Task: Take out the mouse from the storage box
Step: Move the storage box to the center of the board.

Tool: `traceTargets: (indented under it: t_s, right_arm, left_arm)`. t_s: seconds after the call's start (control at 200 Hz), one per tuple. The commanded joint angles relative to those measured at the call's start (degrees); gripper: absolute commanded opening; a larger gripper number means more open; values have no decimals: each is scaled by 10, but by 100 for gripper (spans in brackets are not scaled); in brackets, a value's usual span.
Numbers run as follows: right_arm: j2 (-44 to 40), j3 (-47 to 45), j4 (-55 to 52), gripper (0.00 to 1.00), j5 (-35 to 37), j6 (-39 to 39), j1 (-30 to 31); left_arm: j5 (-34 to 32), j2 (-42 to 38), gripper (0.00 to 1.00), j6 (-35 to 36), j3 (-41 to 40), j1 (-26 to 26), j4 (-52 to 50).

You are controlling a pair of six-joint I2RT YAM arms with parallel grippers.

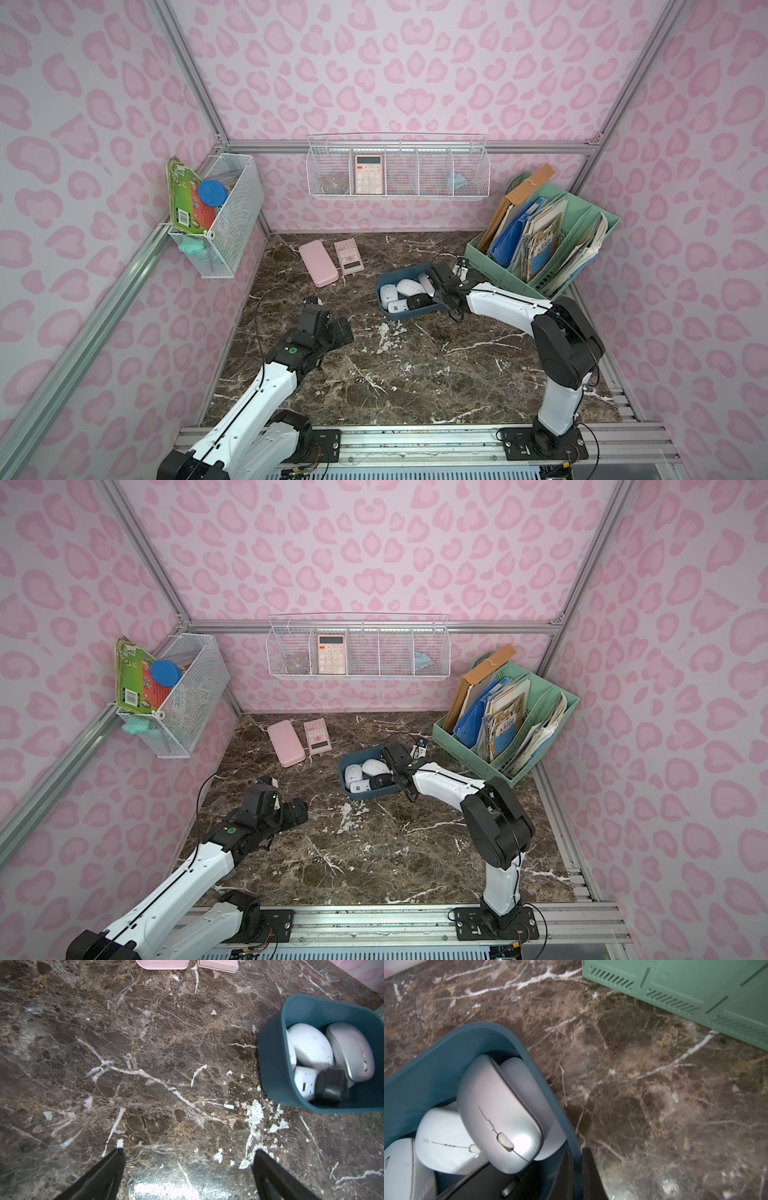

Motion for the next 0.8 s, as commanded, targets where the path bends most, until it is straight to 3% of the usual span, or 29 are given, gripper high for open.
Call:
traceTargets:
  t_s: [0.0, 0.205, 0.28, 0.455, 0.52, 0.6, 0.685, 0.795]
  right_arm:
    - [-27, -31, 4, 0, 40, 39, 38]
    - [-68, -96, 12, 0, 74, 86, 99]
    - [-71, -106, 9, 5, 73, 90, 108]
    - [-83, -124, 10, 59, 91, 75, 115]
    - [-91, -127, 32, 67, 90, 21, 105]
    - [-95, -133, 80, 70, 62, -72, 77]
    - [-97, -144, 139, 73, -29, -159, 36]
    - [-107, -164, 197, 76, -112, -205, 10]
  left_arm:
    - [8, 1, 99, -1, 0, 0, 6]
    - [38, 25, 99, -19, -8, -4, 24]
    - [47, 37, 99, -30, -10, -10, 33]
    - [64, 64, 98, -68, 0, -31, 39]
    - [70, 66, 98, -83, 4, -39, 41]
    - [73, 63, 98, -107, 7, -47, 48]
    - [82, 64, 99, -140, -1, -51, 70]
    - [91, 76, 99, -168, -3, -53, 98]
